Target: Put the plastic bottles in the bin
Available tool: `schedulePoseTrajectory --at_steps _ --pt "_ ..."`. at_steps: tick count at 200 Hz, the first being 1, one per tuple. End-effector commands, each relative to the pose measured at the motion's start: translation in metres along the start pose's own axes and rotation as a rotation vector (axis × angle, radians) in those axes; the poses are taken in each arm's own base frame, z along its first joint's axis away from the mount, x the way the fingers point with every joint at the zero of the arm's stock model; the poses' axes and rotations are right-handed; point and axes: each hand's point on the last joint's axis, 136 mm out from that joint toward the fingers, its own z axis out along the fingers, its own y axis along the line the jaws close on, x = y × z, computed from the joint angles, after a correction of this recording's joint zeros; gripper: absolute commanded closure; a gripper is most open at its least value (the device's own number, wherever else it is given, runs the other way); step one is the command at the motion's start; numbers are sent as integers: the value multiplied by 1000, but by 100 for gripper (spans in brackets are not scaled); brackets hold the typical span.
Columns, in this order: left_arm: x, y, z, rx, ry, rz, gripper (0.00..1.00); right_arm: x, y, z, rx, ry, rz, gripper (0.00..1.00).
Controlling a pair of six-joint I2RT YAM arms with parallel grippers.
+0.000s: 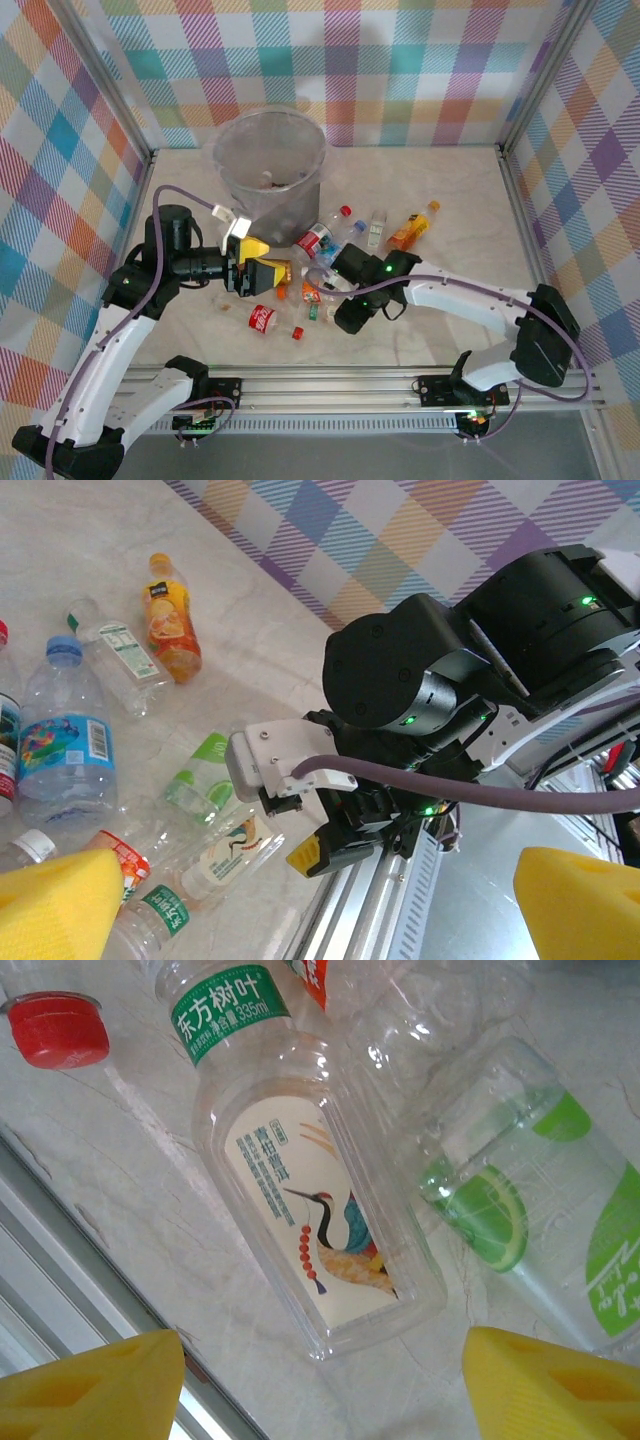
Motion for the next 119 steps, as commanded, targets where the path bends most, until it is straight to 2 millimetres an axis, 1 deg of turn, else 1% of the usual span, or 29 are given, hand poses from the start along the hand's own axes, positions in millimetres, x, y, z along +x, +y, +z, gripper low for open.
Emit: schedulePoseTrajectory --at_steps 1,63,119 --pt "2 -2 0 4 -5 36 0 -3 0 3 -12 32 -38 27" --pt "2 6 -2 -56 -24 36 0 -1 -3 24 -7 96 -69 27" --pt "3 11 1 -68 -13 18 0 6 -1 39 -29 132 -84 32"
